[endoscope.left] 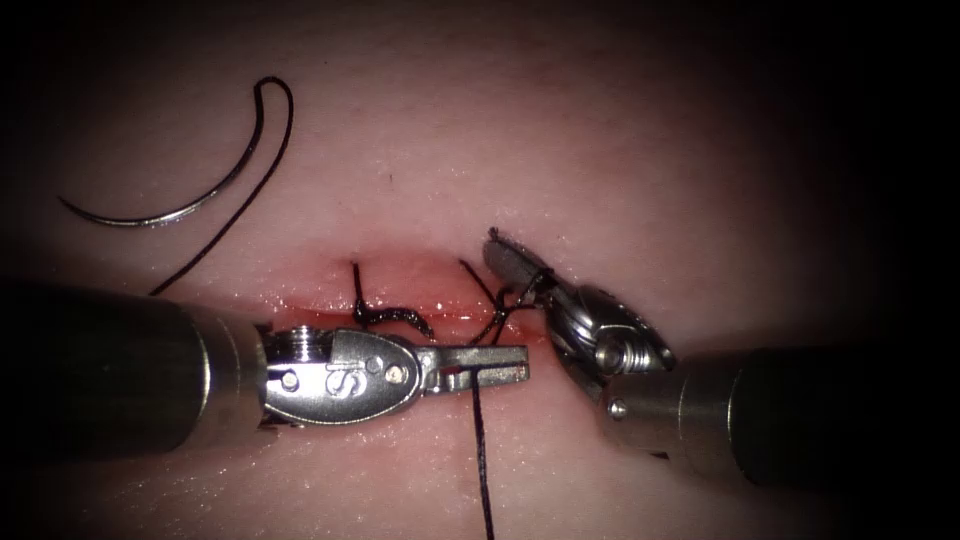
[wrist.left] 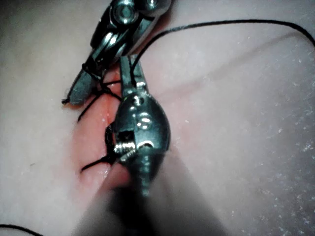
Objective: Wound Closure
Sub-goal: Pull the suture down with the right and up with the left
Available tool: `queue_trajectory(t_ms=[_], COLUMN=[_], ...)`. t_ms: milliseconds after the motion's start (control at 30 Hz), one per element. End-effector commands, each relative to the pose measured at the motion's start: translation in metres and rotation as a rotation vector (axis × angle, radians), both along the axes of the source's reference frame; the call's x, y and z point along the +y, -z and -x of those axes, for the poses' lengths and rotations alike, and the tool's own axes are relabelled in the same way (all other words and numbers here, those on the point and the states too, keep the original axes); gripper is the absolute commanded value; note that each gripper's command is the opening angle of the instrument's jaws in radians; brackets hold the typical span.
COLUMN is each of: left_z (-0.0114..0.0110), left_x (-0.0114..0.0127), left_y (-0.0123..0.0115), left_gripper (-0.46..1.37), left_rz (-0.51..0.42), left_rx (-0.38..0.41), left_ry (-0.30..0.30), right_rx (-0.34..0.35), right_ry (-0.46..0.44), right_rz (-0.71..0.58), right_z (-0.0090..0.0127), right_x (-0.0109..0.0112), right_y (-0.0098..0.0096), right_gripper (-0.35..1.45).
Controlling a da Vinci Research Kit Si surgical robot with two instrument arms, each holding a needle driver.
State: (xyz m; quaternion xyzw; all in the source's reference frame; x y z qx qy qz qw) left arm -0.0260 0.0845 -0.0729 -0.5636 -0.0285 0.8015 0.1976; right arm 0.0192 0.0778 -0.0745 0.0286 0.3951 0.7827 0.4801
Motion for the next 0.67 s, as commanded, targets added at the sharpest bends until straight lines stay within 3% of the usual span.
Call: queue_trajectory(t_ms=[33, 667], left_z=[0.0000, 0.0001], left_x=[-0.0001, -0.0002], left_y=[-0.0001, -0.0001], left_gripper=[-0.35, -0.35], left_rz=[-0.003, -0.003], left_rx=[-0.003, -0.002], left_ry=[-0.007, -0.005], right_rx=[-0.007, -0.012], right_ry=[0.004, 0.015], right_rz=[0.001, 0.016], right_z=[0.0000, -0.0004], right_x=[0.0000, 0.0002], right_y=[0.0002, -0.0004], right_gripper=[-0.35, -0.35])
